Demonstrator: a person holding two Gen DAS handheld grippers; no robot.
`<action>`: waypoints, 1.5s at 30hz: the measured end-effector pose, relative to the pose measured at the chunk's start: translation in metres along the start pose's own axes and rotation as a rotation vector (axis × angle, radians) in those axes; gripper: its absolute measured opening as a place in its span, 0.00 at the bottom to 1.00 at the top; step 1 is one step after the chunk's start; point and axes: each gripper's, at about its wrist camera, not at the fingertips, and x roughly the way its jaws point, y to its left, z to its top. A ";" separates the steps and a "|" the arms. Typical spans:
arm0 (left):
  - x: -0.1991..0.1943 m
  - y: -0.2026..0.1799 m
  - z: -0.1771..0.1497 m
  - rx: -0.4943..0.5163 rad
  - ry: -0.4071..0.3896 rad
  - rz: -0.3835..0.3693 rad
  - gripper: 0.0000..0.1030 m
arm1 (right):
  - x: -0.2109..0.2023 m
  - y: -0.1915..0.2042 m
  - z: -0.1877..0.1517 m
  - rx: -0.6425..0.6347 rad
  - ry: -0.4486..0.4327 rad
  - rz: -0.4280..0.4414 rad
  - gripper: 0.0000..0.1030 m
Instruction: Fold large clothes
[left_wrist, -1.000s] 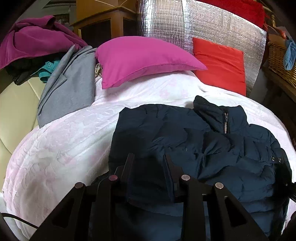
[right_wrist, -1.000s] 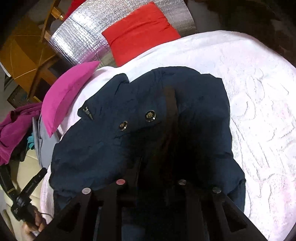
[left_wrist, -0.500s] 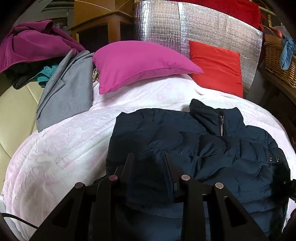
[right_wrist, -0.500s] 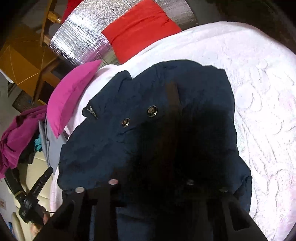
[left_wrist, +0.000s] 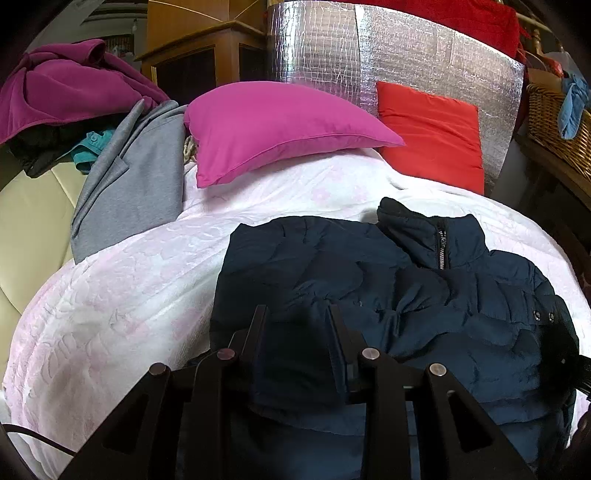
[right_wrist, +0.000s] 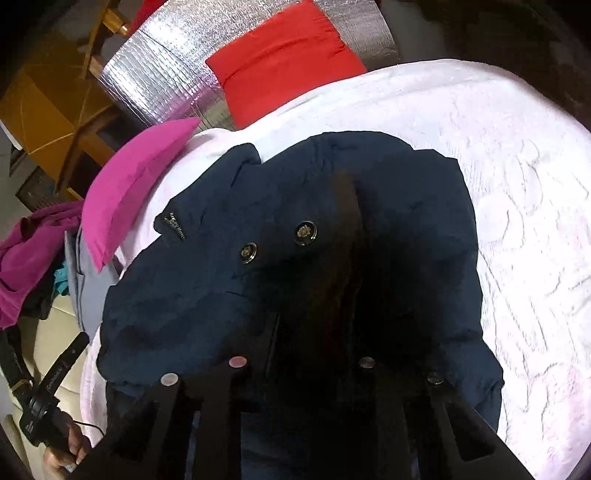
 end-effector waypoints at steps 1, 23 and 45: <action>0.001 0.000 0.000 0.000 0.000 0.003 0.30 | -0.002 0.000 -0.001 0.003 0.008 0.001 0.26; 0.041 0.002 -0.013 -0.051 0.199 0.001 0.57 | 0.017 -0.057 0.049 0.347 -0.003 0.261 0.49; 0.044 0.000 -0.012 -0.027 0.198 0.046 0.59 | -0.010 -0.052 0.043 0.240 -0.040 0.139 0.21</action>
